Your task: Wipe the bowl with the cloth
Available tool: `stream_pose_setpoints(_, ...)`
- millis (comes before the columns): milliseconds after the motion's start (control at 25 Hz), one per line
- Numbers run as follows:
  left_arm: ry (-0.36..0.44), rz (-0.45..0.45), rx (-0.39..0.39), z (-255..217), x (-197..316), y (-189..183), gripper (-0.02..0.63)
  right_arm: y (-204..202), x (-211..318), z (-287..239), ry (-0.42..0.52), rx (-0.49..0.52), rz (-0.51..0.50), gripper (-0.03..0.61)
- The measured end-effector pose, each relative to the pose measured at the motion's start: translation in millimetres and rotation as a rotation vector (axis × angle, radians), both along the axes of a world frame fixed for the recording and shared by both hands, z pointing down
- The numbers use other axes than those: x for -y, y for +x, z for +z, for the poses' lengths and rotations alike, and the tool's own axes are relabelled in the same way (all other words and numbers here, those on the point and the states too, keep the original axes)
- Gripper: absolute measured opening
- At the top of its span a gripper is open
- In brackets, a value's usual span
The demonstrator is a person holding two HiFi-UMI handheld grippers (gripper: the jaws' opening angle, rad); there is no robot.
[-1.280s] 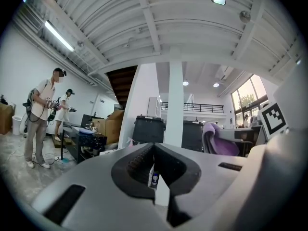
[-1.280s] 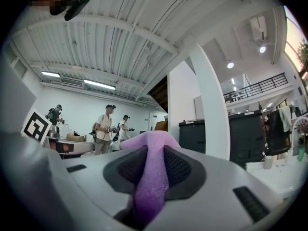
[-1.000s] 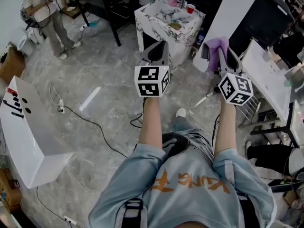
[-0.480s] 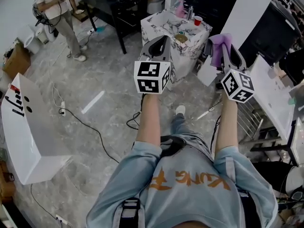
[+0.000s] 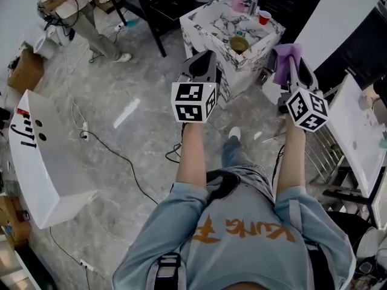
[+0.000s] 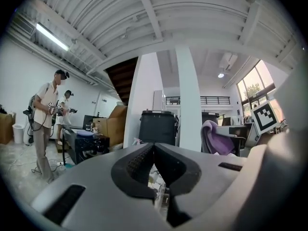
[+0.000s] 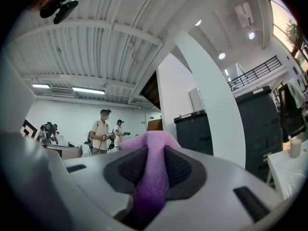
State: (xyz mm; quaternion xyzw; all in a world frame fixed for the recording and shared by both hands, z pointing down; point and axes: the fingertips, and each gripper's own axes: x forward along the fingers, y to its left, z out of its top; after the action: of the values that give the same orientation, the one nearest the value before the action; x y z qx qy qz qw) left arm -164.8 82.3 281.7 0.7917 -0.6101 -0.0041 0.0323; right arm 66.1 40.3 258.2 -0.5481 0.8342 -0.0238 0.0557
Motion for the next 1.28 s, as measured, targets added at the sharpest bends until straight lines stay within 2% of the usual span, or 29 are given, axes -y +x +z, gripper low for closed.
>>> stream_pose_setpoints(360, -0.145, -0.003, -0.012, 52, 129, 31, 0.023, 25, 141, 38, -0.107, -0.006, -0.005, 0.112)
stream_pose_setpoints(600, -0.245, 0.016, 0.039, 87, 206, 54, 0.023, 48, 222, 79, -0.179, 0.002, 0.007, 0.112)
stream_pose_setpoints(760, -0.305, 0.033, 0.082, 104, 244, 67, 0.023, 66, 262, 100, -0.222, 0.050, 0.028, 0.112)
stream_pose_setpoints(1080, -0.314, 0.097, 0.171, 105, 288, 87, 0.023, 82, 305, 114, -0.245, 0.104, 0.044, 0.112)
stream_pose_setpoints(1280, -0.315, 0.107, 0.221, 109, 302, 82, 0.023, 62, 326, 114, -0.231, 0.110, 0.010, 0.112)
